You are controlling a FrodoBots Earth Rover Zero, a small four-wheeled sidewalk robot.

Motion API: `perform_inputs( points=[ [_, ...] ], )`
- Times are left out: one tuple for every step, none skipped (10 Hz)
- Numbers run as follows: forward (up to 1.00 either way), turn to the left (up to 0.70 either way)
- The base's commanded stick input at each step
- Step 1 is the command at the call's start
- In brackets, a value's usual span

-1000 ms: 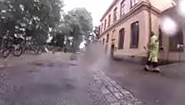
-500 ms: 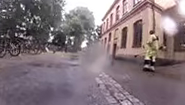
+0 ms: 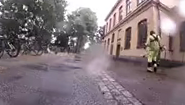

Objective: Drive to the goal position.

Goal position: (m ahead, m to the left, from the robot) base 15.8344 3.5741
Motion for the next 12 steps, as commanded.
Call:
perform_inputs(
  points=[
    [0.7,0.0],
    [0.7,0.0],
    [0.7,0.0],
    [0.7,0.07],
    [0.7,0.1],
    [0.7,0.13],
    [0.7,0.14],
    [0.7,0.14],
    [0.7,0.14],
    [0.7,0.14],
    [0.7,0.14],
    [0.7,0.14]
  ],
)
